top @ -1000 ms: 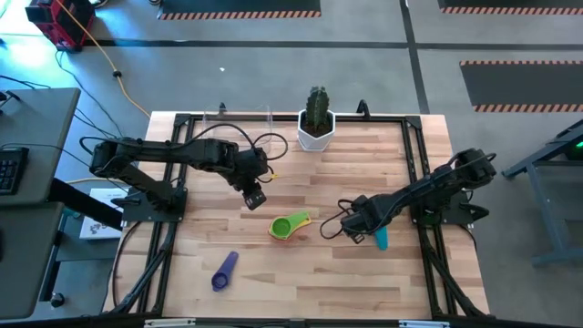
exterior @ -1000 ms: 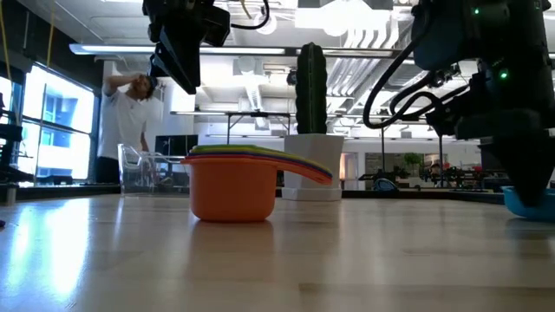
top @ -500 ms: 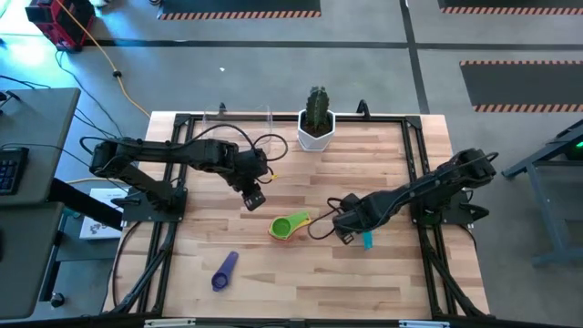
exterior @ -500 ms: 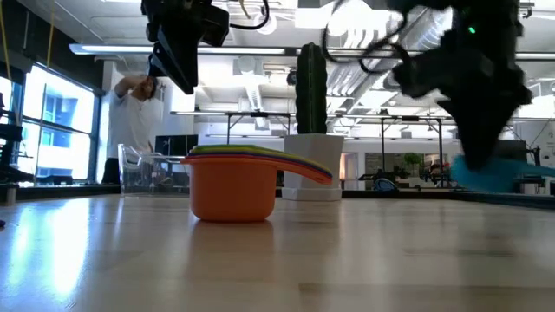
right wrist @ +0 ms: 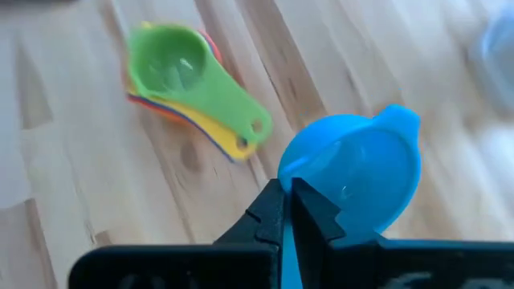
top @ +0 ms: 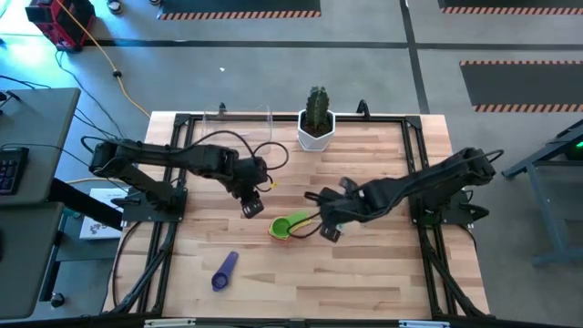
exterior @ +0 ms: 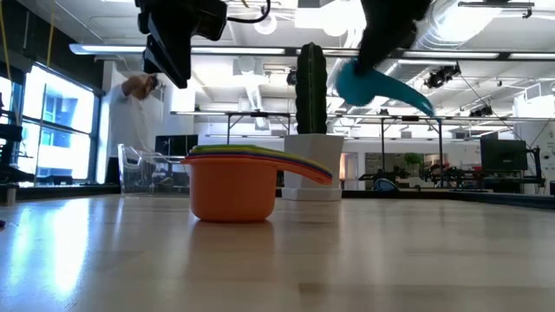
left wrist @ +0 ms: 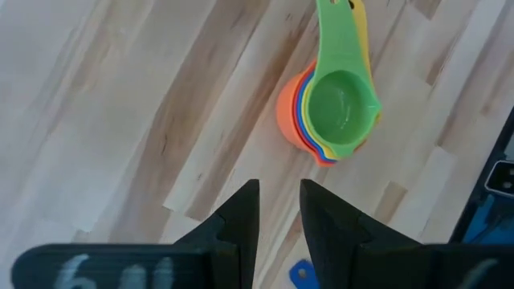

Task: Nest measuring cups in basket
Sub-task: Stack the light blue measuring cup on top of the green measuring cup

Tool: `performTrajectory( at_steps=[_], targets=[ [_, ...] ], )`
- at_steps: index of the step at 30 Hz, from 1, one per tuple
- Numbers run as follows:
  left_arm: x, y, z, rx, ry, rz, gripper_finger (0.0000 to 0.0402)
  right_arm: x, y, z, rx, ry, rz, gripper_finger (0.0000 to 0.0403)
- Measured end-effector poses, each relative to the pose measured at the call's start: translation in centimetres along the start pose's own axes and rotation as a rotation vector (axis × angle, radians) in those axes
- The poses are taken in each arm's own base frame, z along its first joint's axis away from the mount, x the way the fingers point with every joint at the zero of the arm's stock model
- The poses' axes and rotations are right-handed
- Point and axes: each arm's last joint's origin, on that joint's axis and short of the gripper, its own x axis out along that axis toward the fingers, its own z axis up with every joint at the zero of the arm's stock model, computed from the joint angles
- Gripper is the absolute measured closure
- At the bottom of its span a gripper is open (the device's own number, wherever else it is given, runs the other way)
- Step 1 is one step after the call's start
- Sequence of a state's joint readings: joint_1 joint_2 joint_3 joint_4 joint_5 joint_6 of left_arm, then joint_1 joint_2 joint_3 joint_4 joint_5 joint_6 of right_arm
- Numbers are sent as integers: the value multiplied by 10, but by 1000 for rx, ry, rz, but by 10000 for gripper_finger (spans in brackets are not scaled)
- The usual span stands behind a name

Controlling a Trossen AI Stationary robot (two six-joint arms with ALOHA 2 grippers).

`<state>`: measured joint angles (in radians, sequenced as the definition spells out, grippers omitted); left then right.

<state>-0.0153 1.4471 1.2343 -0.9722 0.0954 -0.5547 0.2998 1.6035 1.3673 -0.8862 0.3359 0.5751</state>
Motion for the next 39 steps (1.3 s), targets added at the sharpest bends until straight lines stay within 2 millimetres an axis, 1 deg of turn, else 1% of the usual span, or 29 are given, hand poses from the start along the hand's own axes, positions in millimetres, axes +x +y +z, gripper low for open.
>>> performTrajectory(
  at_steps=[5,8,12,19,24,26,31,35,39],
  targets=[
    [1,-6,-4,-48,8,-7,321,-10,-1,20,-210,-95,31,402],
    [1,-11,-7,-90,14,-12,321,-14,-1,30,-347,-159,40,402],
    [2,-17,-12,-149,24,-18,321,-19,1,41,-481,-249,53,402],
    [2,-26,-19,-263,39,-24,321,-32,3,52,-664,-330,42,402],
    [2,-29,-21,-304,43,-25,321,-35,4,55,-799,-355,21,402],
    [2,-29,-21,-323,37,-20,321,-32,5,58,-848,-373,14,402],
    [2,-28,-20,-349,22,-6,321,-13,16,60,-973,-373,41,402],
    [2,-28,-20,-347,19,-3,321,4,23,57,-1029,-330,45,402],
    [2,-27,-19,-351,-14,25,321,18,30,54,-1060,-304,123,402]
  ],
)
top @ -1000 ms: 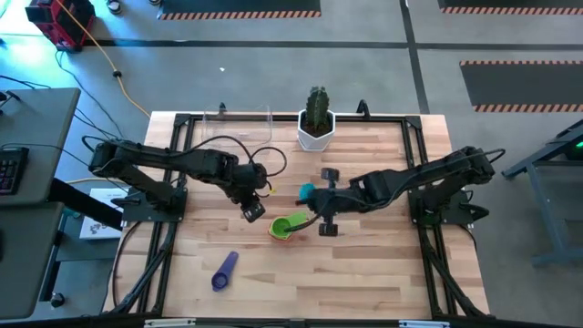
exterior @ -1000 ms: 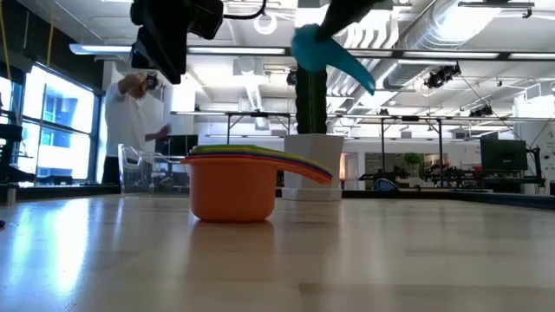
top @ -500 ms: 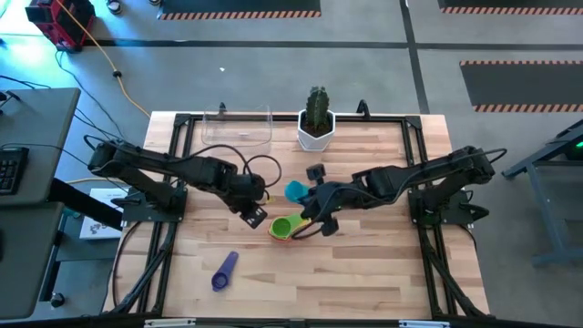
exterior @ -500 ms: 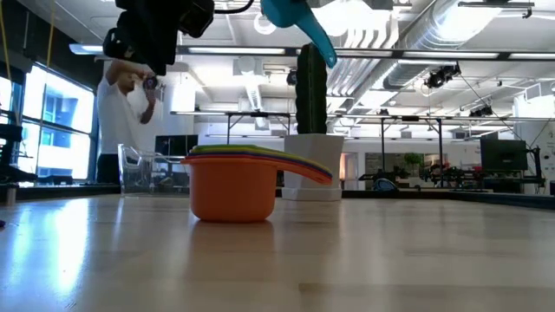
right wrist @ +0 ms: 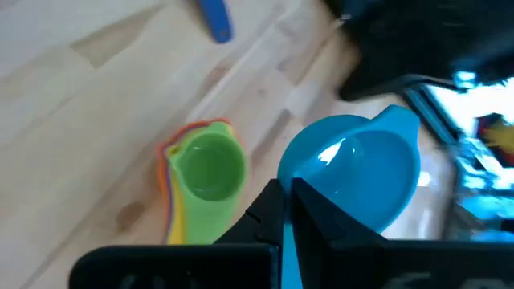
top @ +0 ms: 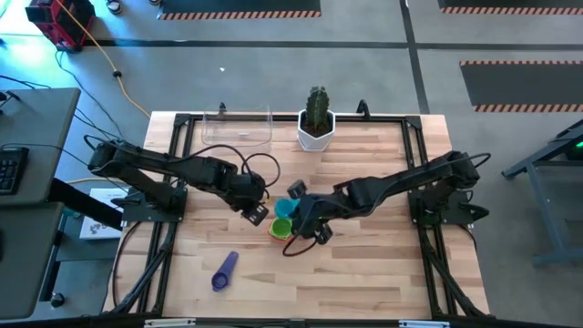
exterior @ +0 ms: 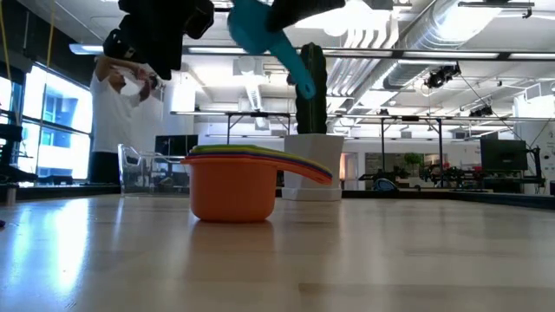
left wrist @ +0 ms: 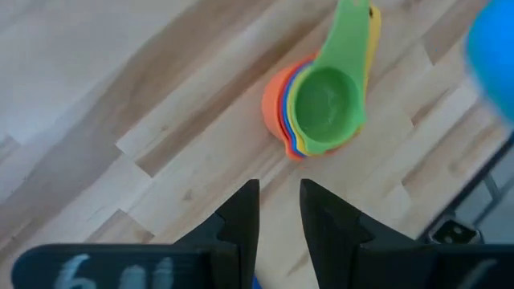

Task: Nest measuring cups in basket
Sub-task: Stack the light blue measuring cup on top of the green measuring cup

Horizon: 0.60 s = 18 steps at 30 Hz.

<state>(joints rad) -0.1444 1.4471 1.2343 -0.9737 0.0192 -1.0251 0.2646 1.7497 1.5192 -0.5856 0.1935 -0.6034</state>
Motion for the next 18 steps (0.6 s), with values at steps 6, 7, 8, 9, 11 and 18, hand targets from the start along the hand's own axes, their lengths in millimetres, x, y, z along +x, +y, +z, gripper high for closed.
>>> performTrajectory(
  at_steps=[6,7,8,9,11,18],
  targets=[
    [0,3,5,-37,-59,35,321,25,10,-3,-20,37,55,402],
    [0,4,6,-41,-63,37,321,30,12,-3,-23,45,62,402],
    [0,4,7,-44,-63,37,321,34,14,-4,-26,56,70,402],
    [0,5,8,-47,-65,38,321,39,16,-5,-28,62,78,402],
    [0,5,9,-51,-67,39,321,45,19,-6,-31,69,93,402],
    [0,6,10,-53,-68,39,321,61,26,-9,-28,94,131,402]
  ],
)
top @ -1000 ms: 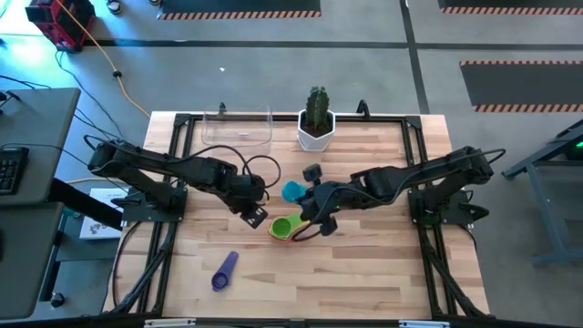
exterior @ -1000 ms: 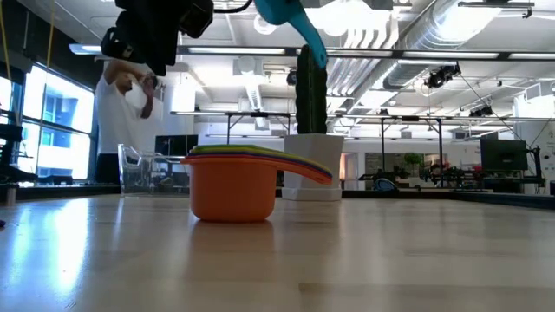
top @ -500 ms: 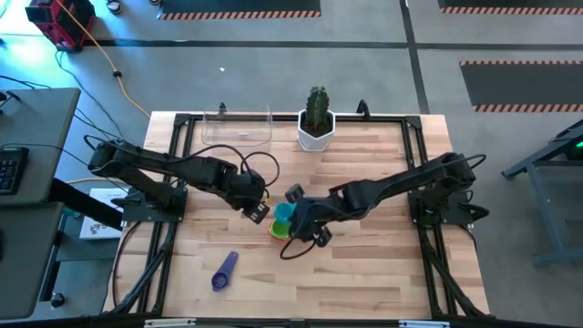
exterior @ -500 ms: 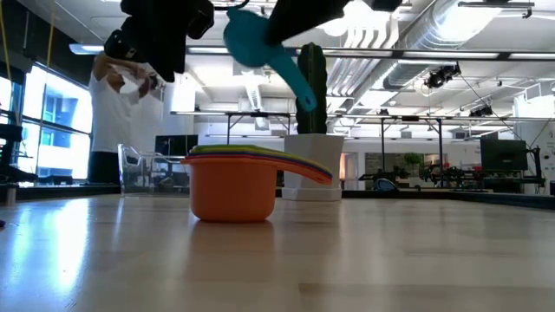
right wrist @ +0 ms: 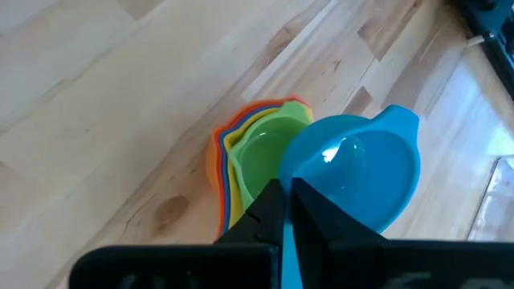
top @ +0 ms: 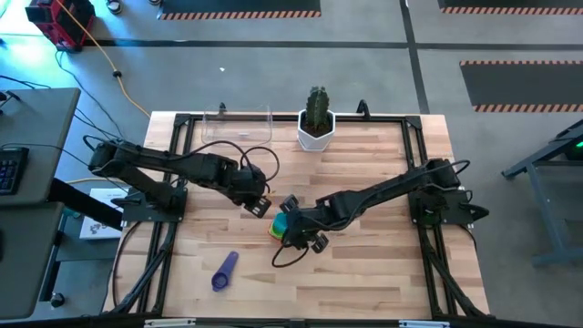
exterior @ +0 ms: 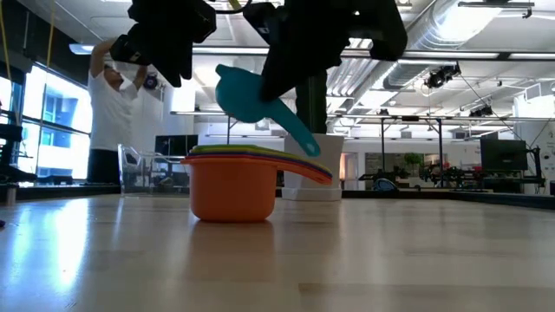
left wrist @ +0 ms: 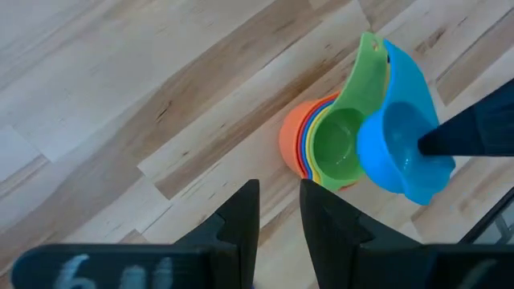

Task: Nest measuring cups in basket
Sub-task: Stack the light blue measuring cup on top of the green measuring cup

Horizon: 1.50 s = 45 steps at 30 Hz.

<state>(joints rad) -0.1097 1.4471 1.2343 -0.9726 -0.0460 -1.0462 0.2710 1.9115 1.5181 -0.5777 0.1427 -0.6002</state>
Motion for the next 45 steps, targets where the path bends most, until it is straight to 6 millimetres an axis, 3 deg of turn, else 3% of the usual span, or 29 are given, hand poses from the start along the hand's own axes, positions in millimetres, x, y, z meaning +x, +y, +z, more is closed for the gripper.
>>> performTrajectory(
  at_steps=[11,28,39,45],
  targets=[
    [0,0,-1,3,1,-1,321,5,1,0,43,-10,22,401],
    [0,0,-1,5,1,-1,321,5,1,1,42,-12,16,355],
    [0,0,-1,5,1,-2,321,5,0,0,48,6,-21,364],
    [0,-1,-1,33,2,-2,321,5,4,-5,303,60,25,361]
  ],
)
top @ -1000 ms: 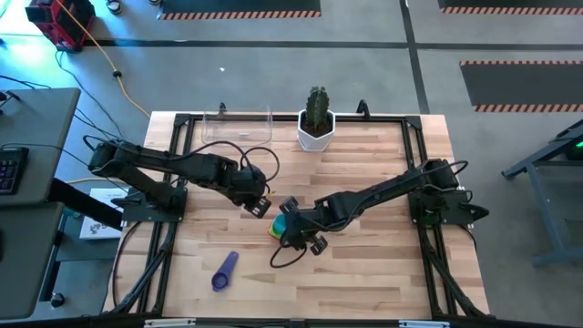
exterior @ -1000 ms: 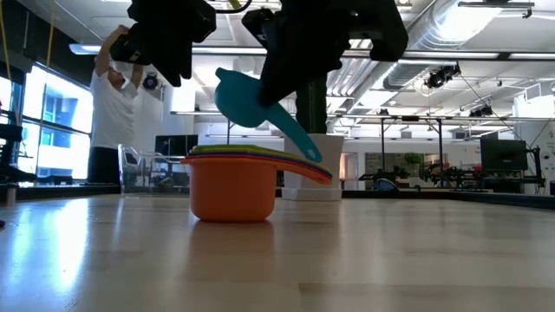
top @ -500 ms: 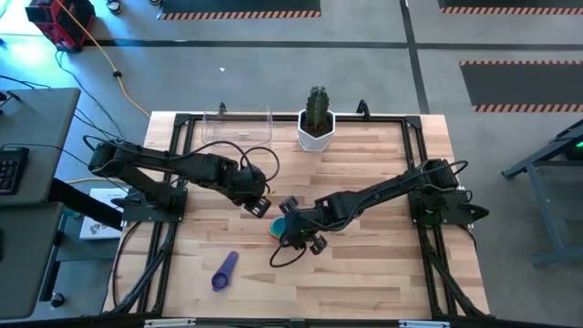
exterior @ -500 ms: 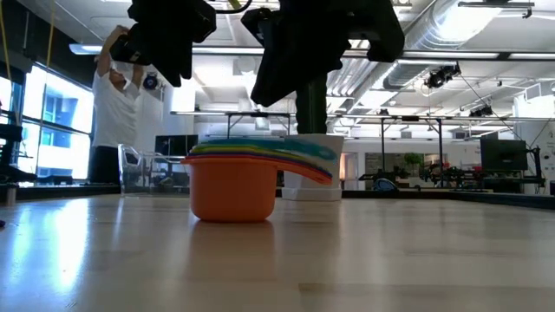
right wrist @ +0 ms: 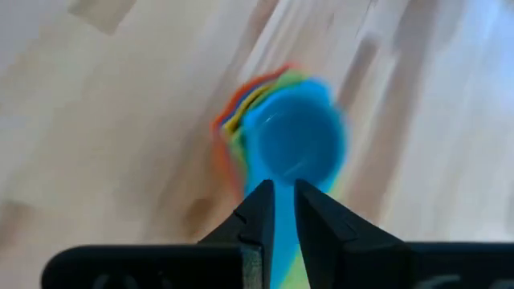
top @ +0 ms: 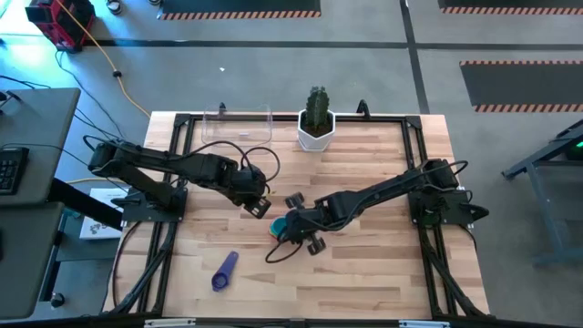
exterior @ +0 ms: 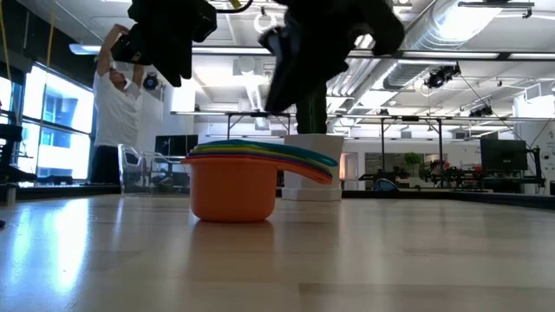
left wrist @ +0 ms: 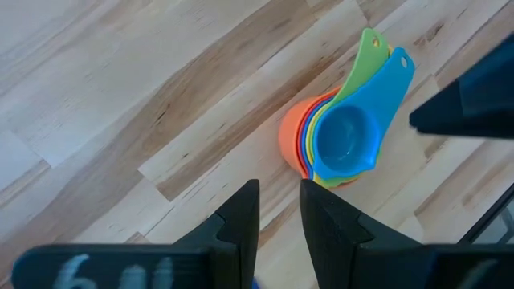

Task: Nest measuring cups in basket
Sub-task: Stack the light blue measuring cup on top of the green measuring cup

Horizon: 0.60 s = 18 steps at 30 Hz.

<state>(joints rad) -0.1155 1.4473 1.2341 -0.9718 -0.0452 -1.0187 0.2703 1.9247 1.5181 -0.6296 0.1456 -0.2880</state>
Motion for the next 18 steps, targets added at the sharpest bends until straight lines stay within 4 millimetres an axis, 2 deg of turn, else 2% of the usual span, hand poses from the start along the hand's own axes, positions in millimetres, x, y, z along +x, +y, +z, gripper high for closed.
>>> performTrajectory(
  at_steps=[4,8,15,18],
  targets=[
    [0,-1,-1,90,-1,-1,321,0,5,-6,171,57,108,361],
    [2,1,2,189,-42,34,321,-1,10,-7,241,73,129,361],
    [4,0,21,291,-130,-3,321,7,17,-15,335,100,150,361],
    [12,0,31,334,-148,-12,321,11,19,-20,372,118,149,361]
  ],
)
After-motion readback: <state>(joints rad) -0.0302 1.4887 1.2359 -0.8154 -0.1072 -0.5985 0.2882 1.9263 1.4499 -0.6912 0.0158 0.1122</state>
